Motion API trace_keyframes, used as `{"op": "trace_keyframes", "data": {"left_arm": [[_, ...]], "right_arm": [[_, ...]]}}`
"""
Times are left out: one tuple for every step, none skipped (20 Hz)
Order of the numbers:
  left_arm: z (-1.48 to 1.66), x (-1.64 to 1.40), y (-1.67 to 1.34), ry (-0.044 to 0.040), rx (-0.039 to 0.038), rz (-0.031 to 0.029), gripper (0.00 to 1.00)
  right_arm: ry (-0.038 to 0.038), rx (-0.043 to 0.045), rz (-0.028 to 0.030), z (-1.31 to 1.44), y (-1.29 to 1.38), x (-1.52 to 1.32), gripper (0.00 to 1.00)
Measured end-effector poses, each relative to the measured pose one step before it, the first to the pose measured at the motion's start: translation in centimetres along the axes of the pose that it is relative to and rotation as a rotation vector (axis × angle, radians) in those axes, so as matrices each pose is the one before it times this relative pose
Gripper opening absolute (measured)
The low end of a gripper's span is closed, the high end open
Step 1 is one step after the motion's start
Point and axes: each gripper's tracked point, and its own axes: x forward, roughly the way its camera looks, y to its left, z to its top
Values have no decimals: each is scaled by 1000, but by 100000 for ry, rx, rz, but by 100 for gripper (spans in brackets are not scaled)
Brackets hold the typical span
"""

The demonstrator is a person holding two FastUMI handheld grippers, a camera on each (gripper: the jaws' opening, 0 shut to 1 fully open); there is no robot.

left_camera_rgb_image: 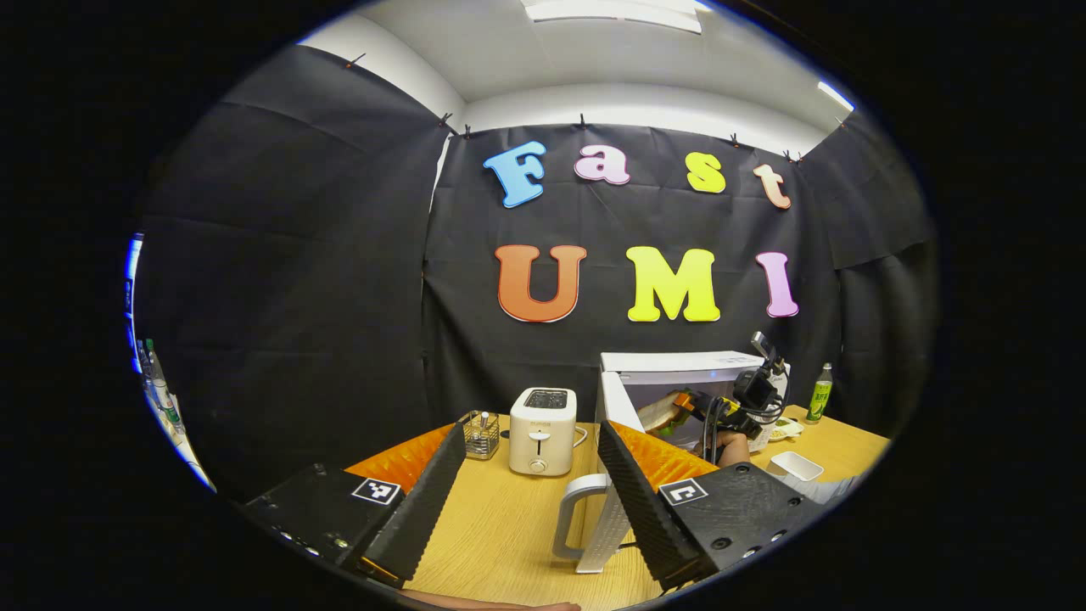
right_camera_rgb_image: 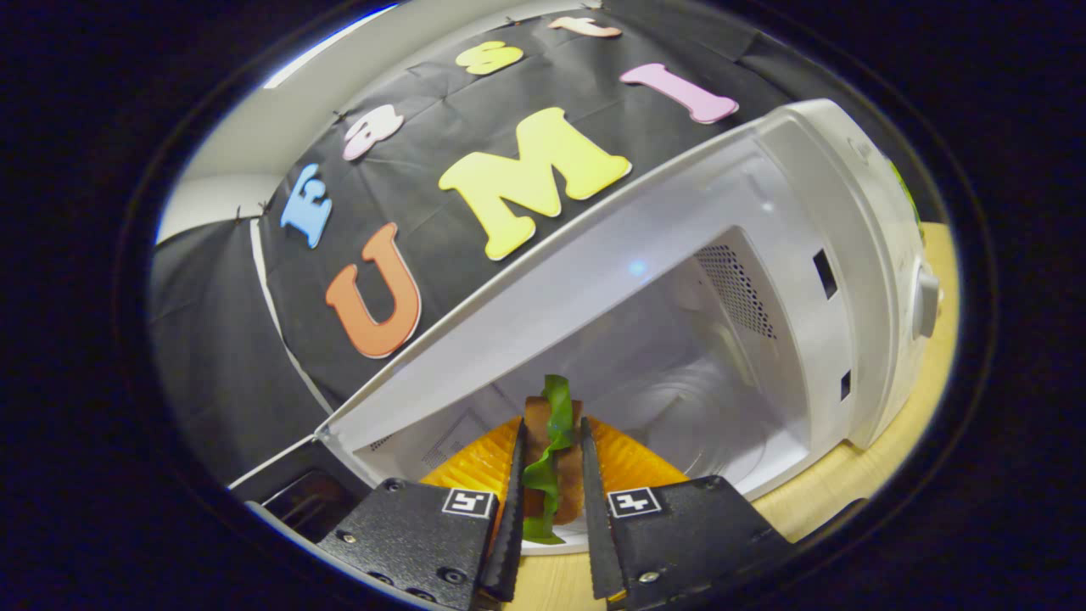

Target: Open the microwave oven with the left hand, put the food in, and close the microwave oven.

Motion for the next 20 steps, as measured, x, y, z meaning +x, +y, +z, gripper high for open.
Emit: {"op": "trace_keyframes", "data": {"left_arm": [[13,331,-152,11,-67,-160,94],[-167,-47,-93,146,74,-252,94],[-150,236,-195,136,240,45,94],[-90,-44,193,238,354,628,95],[-220,-20,253,161,237,662,94],[-209,156,245,485,-146,542,94],[-201,-21,256,598,-544,556,95],[-249,0,204,585,-666,155,95],[-204,72,113,502,-572,404,94],[-332,-8,279,586,-368,691,94],[-368,16,420,980,-279,601,95],[-331,30,264,1103,-208,588,94],[-431,-117,375,867,-225,760,94],[-306,-22,155,612,-106,132,94],[-262,-80,241,595,-55,273,95],[-241,-45,387,390,175,596,95],[-408,251,307,692,449,770,95],[-284,160,361,470,648,972,95],[-366,175,321,154,537,621,95],[-133,62,36,-672,629,-207,95]], "right_arm": [[-1582,376,-3822,0,-1199,774,35],[-360,149,-2242,-342,-803,660,36],[144,-1745,-1770,-375,-772,407,36],[-542,-3113,-3260,-122,-958,445,30],[279,-2898,-2351,-236,-544,374,37],[757,-2232,-3391,-473,-951,397,31],[972,-2397,-3741,-687,-996,528,38],[2325,-3063,-2096,-853,-782,417,40],[-1891,-2821,900,24,-38,184,40],[-1912,-3417,-430,449,5,-12,40],[-1294,-5679,-881,113,-141,-105,32],[-2142,-6823,-2859,184,-518,29,32],[-1828,-4194,-1352,133,-100,-75,45],[-609,-3197,-1395,83,-88,-47,51],[-310,-1710,-675,80,-44,-287,54],[-221,-654,-230,186,110,-330,55],[-266,-490,-211,211,78,-475,60],[214,880,82,132,148,-608,79],[386,-869,1710,-96,511,-562,79],[-84,-1491,2166,169,433,-609,90]]}}
